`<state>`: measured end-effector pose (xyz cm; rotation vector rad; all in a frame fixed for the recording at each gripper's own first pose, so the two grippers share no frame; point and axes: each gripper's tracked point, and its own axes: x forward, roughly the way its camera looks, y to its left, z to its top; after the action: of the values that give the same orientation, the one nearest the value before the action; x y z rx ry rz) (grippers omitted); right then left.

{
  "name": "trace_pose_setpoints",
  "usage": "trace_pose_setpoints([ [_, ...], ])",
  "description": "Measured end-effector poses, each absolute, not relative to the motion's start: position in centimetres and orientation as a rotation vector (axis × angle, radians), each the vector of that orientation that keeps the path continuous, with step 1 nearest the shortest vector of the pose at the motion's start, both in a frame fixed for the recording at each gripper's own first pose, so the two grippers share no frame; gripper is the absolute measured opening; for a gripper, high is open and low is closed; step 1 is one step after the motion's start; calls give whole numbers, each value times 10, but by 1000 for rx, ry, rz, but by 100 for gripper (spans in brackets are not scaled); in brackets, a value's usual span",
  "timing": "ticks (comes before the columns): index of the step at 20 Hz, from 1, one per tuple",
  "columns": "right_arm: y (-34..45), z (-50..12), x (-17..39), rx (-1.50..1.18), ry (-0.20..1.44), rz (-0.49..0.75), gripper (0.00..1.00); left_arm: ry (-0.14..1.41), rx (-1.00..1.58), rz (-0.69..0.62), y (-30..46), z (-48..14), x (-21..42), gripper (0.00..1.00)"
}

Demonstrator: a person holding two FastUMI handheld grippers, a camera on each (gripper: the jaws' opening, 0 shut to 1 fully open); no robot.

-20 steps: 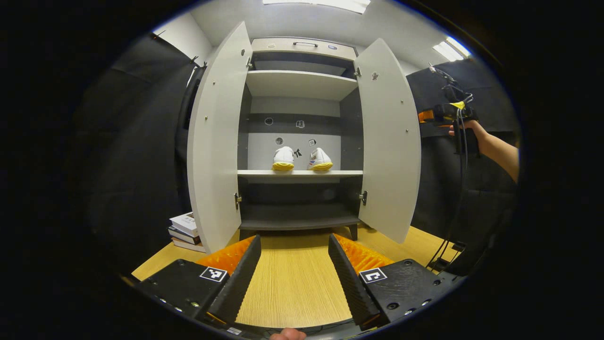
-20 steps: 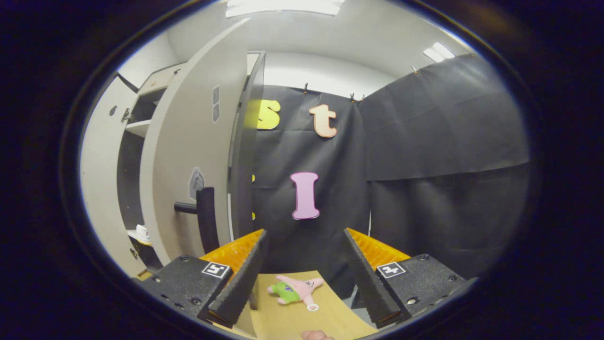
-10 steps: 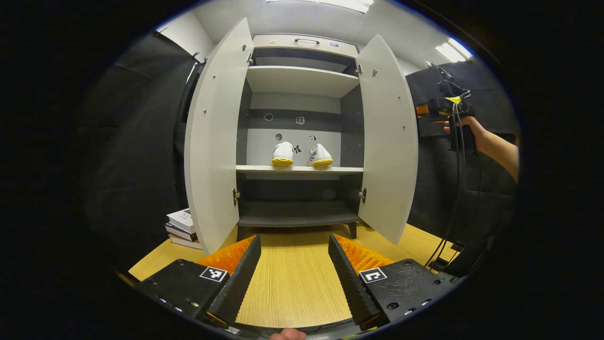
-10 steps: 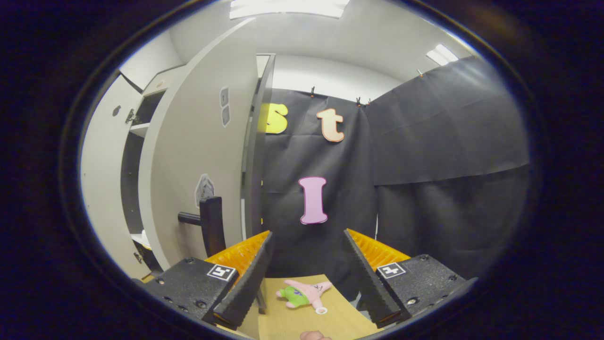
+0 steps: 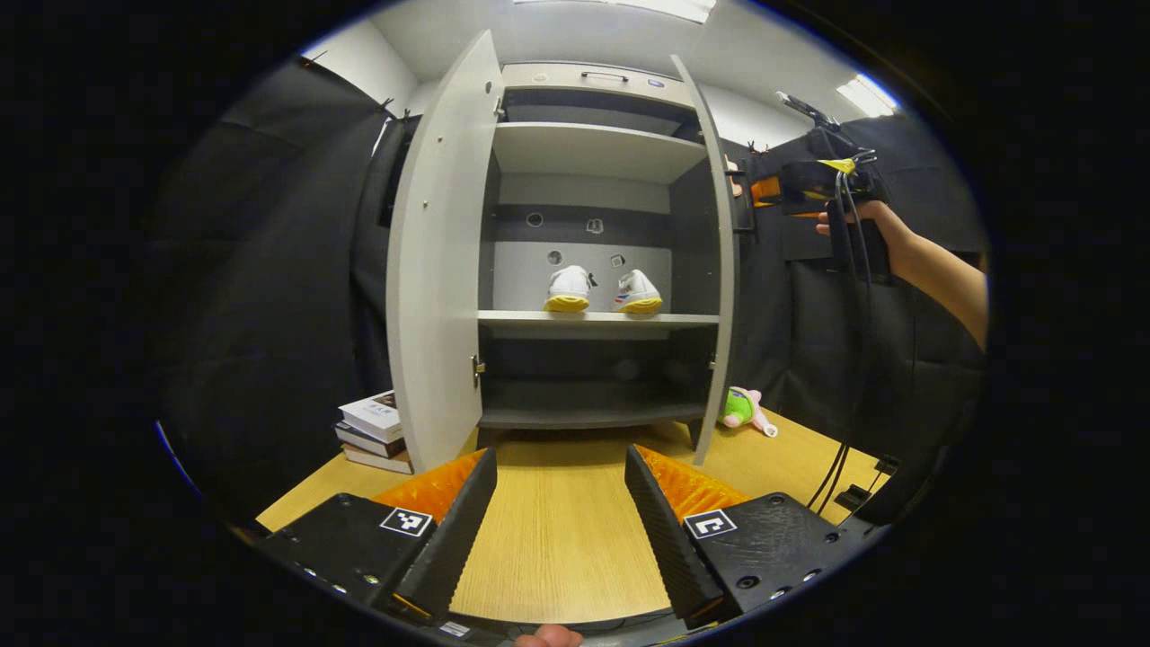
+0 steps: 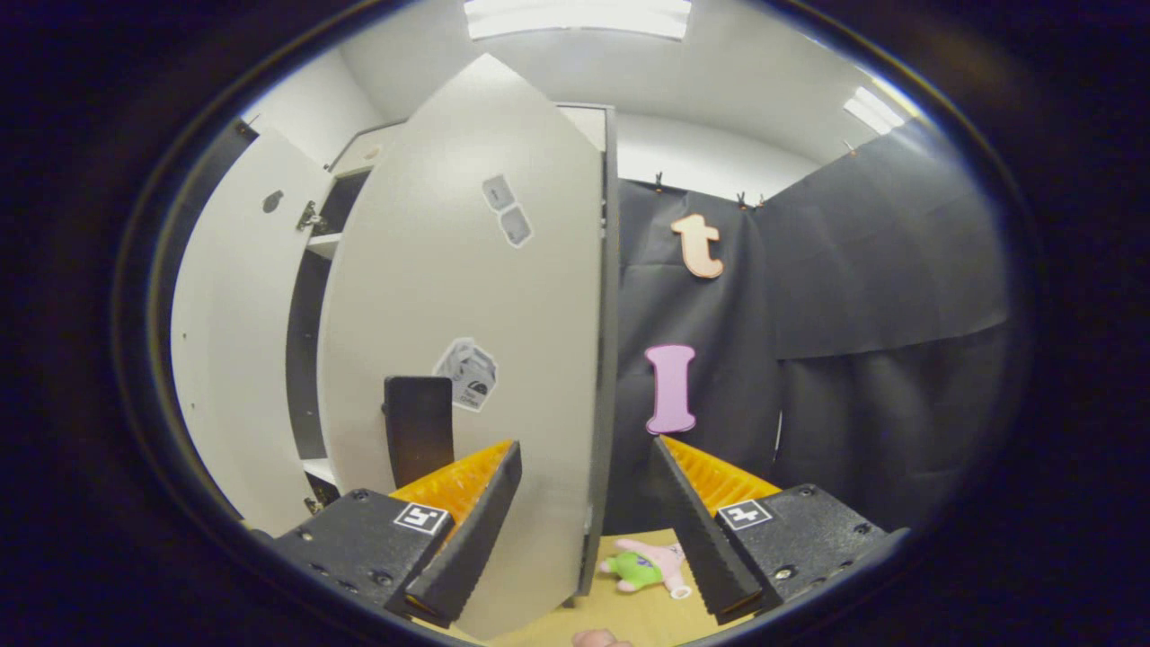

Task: Grab one shoe with the right hand and put it into the shoe cabinet, grab the other shoe with the left hand and put it into the shoe cabinet; then close the right door with the right hand and the left door with the left hand.

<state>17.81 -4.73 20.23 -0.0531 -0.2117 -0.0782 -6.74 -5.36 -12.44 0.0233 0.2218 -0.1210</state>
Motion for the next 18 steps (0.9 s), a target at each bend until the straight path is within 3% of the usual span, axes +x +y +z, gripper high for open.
trace_pose_setpoints([
  [5, -13, 220, 209, -60, -235, -79, 92, 244, 12, -48, -26, -128, -67, 86],
  [10, -30, 227, 186, -70, -266, -79, 98, 245, 4, -22, -15, -129, -66, 86],
  [18, -56, 199, 131, -11, -258, -83, 98, 240, 18, -90, -45, -128, -70, 86],
])
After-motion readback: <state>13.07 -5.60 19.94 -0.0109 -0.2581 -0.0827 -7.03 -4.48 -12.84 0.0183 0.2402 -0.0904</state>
